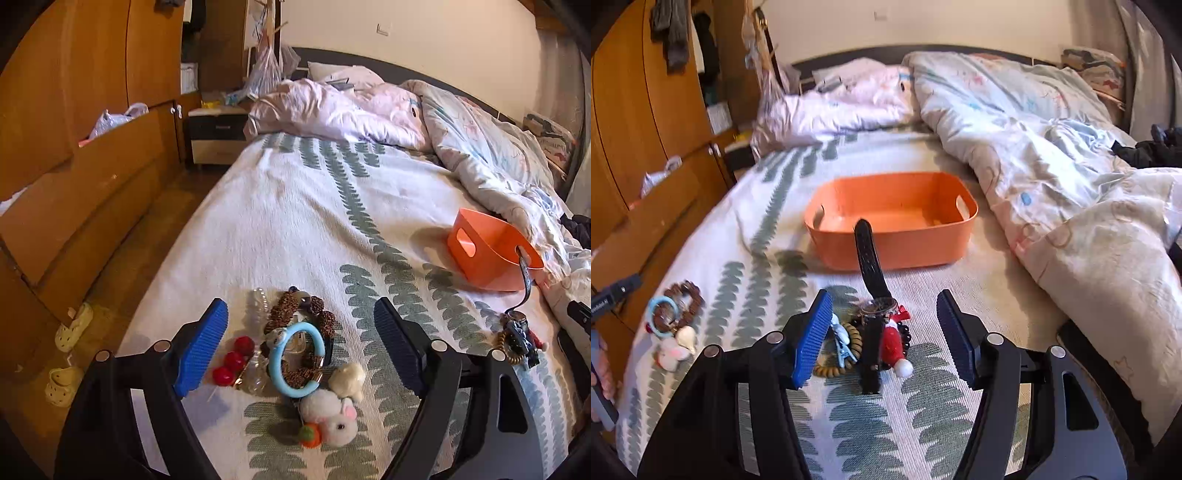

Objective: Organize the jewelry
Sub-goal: 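Open the left tool onto the jewelry pile while the right tool releases the watch beside the basket, then move both open tools back over the gold leaf brooch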

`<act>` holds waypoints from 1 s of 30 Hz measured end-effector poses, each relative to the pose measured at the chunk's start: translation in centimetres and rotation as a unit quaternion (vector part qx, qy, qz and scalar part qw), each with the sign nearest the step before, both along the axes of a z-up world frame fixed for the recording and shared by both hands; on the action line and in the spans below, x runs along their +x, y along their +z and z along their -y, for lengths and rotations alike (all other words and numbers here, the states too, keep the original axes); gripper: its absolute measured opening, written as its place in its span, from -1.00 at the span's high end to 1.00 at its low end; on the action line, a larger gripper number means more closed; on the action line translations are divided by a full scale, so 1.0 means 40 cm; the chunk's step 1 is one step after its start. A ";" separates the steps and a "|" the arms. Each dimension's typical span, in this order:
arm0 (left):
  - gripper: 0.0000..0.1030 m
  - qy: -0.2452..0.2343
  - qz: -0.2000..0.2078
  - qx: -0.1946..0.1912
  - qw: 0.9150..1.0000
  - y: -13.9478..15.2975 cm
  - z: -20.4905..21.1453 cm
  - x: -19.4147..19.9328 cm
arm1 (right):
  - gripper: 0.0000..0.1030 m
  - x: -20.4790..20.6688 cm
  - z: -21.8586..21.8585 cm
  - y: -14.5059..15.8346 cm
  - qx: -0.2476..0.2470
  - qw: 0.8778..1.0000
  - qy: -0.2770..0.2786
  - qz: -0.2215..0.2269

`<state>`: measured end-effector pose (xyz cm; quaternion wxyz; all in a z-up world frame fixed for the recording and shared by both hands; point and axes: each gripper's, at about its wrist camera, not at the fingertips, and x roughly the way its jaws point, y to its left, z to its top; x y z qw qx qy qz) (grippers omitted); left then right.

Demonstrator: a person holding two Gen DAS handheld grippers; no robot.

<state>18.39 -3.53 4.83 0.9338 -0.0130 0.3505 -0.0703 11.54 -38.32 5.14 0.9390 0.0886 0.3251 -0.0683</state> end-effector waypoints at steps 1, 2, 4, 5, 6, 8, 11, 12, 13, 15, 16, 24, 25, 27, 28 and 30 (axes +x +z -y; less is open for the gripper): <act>-0.59 0.001 0.001 0.001 1.000 0.002 -0.003 -0.008 | -0.24 -0.012 0.001 0.001 0.004 1.000 0.000 0.004; -0.62 0.000 0.003 0.004 1.000 0.005 -0.006 -0.021 | -0.27 -0.020 0.001 -0.001 0.006 1.000 0.001 0.004; -0.68 0.001 0.008 0.010 1.000 0.007 -0.010 -0.040 | -0.47 -0.038 -0.002 -0.009 0.007 1.000 0.000 0.000; -0.70 0.001 0.013 0.017 1.000 0.006 -0.012 -0.056 | -0.48 -0.048 -0.005 -0.014 0.007 1.000 -0.001 -0.001; -0.72 0.001 0.015 0.024 1.000 0.003 -0.013 -0.066 | -0.48 -0.058 -0.012 -0.018 0.007 1.000 0.001 -0.003; -0.73 0.003 0.017 0.037 0.999 -0.004 -0.014 -0.090 | -0.51 -0.071 -0.026 -0.021 0.007 1.000 0.001 -0.008; -0.75 0.005 0.009 0.054 0.998 -0.017 -0.011 -0.122 | -0.76 -0.102 -0.058 -0.027 0.016 1.000 -0.001 -0.010; -0.75 0.005 0.006 0.060 0.998 -0.021 -0.009 -0.132 | -0.80 -0.114 -0.072 -0.027 0.016 1.000 -0.002 -0.009; -0.75 0.004 0.005 0.062 0.998 -0.026 -0.007 -0.151 | -0.82 -0.128 -0.090 -0.028 0.010 1.000 -0.005 -0.011; -0.76 0.007 0.009 0.063 0.998 -0.033 -0.007 -0.190 | -0.85 -0.156 -0.123 -0.033 -0.002 1.000 -0.006 -0.014; -0.80 0.006 0.009 0.068 0.998 -0.037 -0.003 -0.208 | -0.87 -0.173 -0.143 -0.036 -0.007 1.000 -0.005 -0.015; -0.84 -0.027 0.011 0.068 0.997 -0.039 0.016 -0.327 | -0.93 -0.298 -0.261 -0.070 -0.041 0.999 0.003 -0.016; -0.89 -0.031 0.013 0.065 0.997 -0.035 0.019 -0.339 | -0.93 -0.312 -0.270 -0.072 -0.045 0.999 0.000 -0.014; -0.89 -0.036 0.020 0.061 0.997 -0.028 0.023 -0.361 | -0.93 -0.336 -0.282 -0.081 -0.047 0.999 -0.003 -0.012; -0.89 -0.036 0.027 0.063 0.997 -0.024 0.026 -0.372 | -0.93 -0.347 -0.286 -0.088 -0.046 0.999 -0.005 -0.012; -0.89 -0.040 0.034 0.070 0.996 -0.020 0.037 -0.383 | -0.93 -0.353 -0.291 -0.097 -0.044 0.999 -0.005 -0.015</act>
